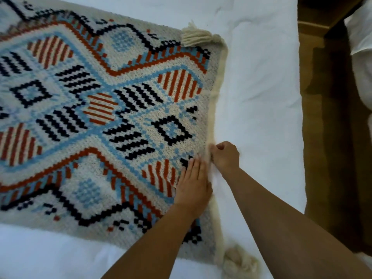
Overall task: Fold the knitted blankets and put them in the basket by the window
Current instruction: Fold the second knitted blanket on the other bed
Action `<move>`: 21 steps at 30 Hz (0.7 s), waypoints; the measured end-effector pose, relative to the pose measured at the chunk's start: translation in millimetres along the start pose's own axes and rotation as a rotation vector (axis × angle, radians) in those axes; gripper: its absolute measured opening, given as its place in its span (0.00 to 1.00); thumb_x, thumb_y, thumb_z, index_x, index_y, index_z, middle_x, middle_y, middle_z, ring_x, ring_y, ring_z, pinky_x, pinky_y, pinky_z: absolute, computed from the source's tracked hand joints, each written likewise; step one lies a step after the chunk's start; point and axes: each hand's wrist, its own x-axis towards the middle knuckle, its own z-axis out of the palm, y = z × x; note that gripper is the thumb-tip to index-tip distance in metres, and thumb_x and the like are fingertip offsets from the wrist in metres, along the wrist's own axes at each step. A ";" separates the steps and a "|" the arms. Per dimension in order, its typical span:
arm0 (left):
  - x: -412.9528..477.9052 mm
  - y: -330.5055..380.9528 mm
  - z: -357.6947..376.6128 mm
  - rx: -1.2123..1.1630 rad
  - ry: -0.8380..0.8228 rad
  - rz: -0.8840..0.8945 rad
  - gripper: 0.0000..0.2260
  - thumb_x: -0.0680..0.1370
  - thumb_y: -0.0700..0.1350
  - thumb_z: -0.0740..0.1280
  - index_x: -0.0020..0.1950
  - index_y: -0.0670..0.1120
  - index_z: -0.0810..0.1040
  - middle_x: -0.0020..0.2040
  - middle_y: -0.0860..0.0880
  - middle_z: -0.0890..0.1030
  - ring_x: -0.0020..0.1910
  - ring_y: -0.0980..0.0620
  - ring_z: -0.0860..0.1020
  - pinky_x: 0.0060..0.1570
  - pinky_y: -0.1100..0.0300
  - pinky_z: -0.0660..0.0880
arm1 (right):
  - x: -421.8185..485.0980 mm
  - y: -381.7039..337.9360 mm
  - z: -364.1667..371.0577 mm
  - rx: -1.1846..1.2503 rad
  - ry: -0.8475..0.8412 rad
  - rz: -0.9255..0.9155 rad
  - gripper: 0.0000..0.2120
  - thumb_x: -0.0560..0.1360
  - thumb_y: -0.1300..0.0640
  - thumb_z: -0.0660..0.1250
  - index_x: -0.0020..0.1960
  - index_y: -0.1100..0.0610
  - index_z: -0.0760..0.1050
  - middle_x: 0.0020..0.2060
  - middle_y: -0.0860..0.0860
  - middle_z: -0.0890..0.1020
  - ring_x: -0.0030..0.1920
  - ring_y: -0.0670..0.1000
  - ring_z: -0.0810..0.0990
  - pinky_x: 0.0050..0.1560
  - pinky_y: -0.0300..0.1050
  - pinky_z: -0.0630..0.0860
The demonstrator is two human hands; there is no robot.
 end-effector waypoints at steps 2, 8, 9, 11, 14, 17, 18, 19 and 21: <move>-25.0 -14.6 -1.7 -0.016 0.021 0.041 0.30 0.80 0.57 0.45 0.75 0.39 0.59 0.75 0.41 0.62 0.74 0.42 0.62 0.75 0.52 0.45 | -20.4 4.5 3.3 0.120 -0.077 0.008 0.15 0.74 0.45 0.67 0.40 0.57 0.70 0.36 0.53 0.77 0.37 0.53 0.74 0.42 0.47 0.71; -100.5 -102.3 28.7 0.369 -0.229 0.242 0.44 0.68 0.73 0.52 0.72 0.41 0.63 0.71 0.40 0.68 0.69 0.43 0.62 0.71 0.49 0.46 | -109.5 56.0 19.3 0.021 -0.195 0.007 0.24 0.72 0.43 0.69 0.31 0.54 0.59 0.27 0.49 0.62 0.28 0.49 0.62 0.33 0.44 0.58; -108.1 -111.6 28.0 0.417 -0.245 0.242 0.44 0.67 0.73 0.53 0.71 0.42 0.63 0.70 0.40 0.71 0.69 0.43 0.62 0.71 0.48 0.47 | -120.3 65.3 22.0 0.028 -0.178 0.033 0.21 0.72 0.42 0.68 0.33 0.54 0.63 0.28 0.48 0.65 0.30 0.48 0.66 0.33 0.43 0.60; -120.7 -125.9 28.2 0.422 -0.221 0.283 0.40 0.70 0.70 0.52 0.73 0.43 0.61 0.71 0.40 0.70 0.73 0.43 0.58 0.70 0.44 0.50 | -144.6 80.0 28.7 0.017 -0.140 0.076 0.18 0.72 0.40 0.66 0.38 0.55 0.70 0.32 0.49 0.74 0.36 0.50 0.73 0.36 0.42 0.66; -125.0 -142.4 19.1 0.534 -0.257 0.353 0.28 0.82 0.55 0.49 0.78 0.46 0.44 0.79 0.45 0.44 0.77 0.44 0.39 0.73 0.43 0.41 | -172.8 94.0 36.0 -0.156 -0.041 0.078 0.20 0.76 0.42 0.61 0.42 0.60 0.73 0.39 0.54 0.78 0.41 0.55 0.74 0.41 0.44 0.68; -134.0 -147.3 17.3 0.535 -0.245 0.389 0.24 0.84 0.46 0.47 0.78 0.45 0.43 0.79 0.47 0.43 0.78 0.44 0.41 0.76 0.47 0.42 | -197.2 108.9 42.5 -0.257 0.030 0.146 0.21 0.78 0.42 0.58 0.39 0.59 0.70 0.36 0.54 0.75 0.41 0.57 0.73 0.41 0.45 0.67; -142.5 -149.5 20.8 0.504 -0.245 0.399 0.23 0.84 0.45 0.48 0.78 0.44 0.44 0.79 0.47 0.44 0.78 0.45 0.42 0.76 0.48 0.43 | -205.4 114.5 44.9 -0.302 0.018 0.176 0.22 0.78 0.41 0.58 0.40 0.60 0.71 0.37 0.55 0.75 0.42 0.58 0.75 0.42 0.46 0.69; -151.2 -151.1 24.8 0.481 -0.258 0.399 0.23 0.84 0.45 0.48 0.78 0.44 0.45 0.79 0.46 0.45 0.78 0.45 0.43 0.76 0.48 0.43 | -211.6 121.4 47.2 -0.335 -0.002 0.197 0.23 0.77 0.40 0.57 0.43 0.60 0.73 0.40 0.57 0.77 0.44 0.59 0.76 0.43 0.47 0.71; -170.7 -158.8 34.2 0.513 -0.273 0.396 0.24 0.84 0.43 0.47 0.78 0.43 0.42 0.79 0.46 0.43 0.78 0.46 0.42 0.75 0.49 0.41 | -225.8 126.5 51.5 -0.376 -0.014 0.217 0.24 0.77 0.40 0.58 0.49 0.61 0.74 0.46 0.60 0.80 0.48 0.60 0.78 0.44 0.47 0.71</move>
